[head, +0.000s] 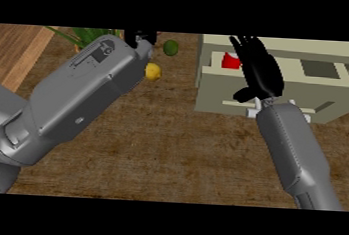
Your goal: Pick up the can, place it into the drawer and close the drawer
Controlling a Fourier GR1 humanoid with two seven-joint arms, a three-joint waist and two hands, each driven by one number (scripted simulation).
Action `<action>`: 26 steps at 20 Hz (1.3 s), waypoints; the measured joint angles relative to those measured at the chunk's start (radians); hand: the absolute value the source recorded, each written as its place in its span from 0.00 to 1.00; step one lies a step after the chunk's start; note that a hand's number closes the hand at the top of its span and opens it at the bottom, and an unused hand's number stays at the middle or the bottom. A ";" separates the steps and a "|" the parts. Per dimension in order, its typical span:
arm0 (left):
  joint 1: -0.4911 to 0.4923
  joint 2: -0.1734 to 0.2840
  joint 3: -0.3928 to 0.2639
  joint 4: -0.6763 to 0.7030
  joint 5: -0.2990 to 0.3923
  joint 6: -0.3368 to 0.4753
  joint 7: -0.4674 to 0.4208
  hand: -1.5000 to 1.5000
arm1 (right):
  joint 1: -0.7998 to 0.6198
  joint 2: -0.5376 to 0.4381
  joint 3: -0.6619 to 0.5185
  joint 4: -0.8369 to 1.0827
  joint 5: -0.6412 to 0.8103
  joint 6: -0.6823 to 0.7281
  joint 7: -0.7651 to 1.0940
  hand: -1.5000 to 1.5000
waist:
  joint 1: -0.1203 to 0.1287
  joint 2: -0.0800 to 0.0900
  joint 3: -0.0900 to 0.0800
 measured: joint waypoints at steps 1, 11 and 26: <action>0.001 0.015 0.004 -0.009 -0.002 -0.005 0.011 0.00 | -0.017 -0.003 -0.006 0.036 0.008 -0.029 -0.007 0.00 | 0.002 0.000 -0.001; 0.033 0.089 0.024 -0.113 -0.031 -0.007 0.080 0.00 | -0.168 -0.029 -0.084 0.320 0.037 -0.246 -0.043 0.00 | 0.021 0.005 -0.004; 0.078 0.155 0.035 -0.231 -0.076 -0.003 0.140 0.00 | -0.377 -0.084 -0.162 0.621 0.058 -0.373 -0.010 0.00 | 0.048 0.038 0.014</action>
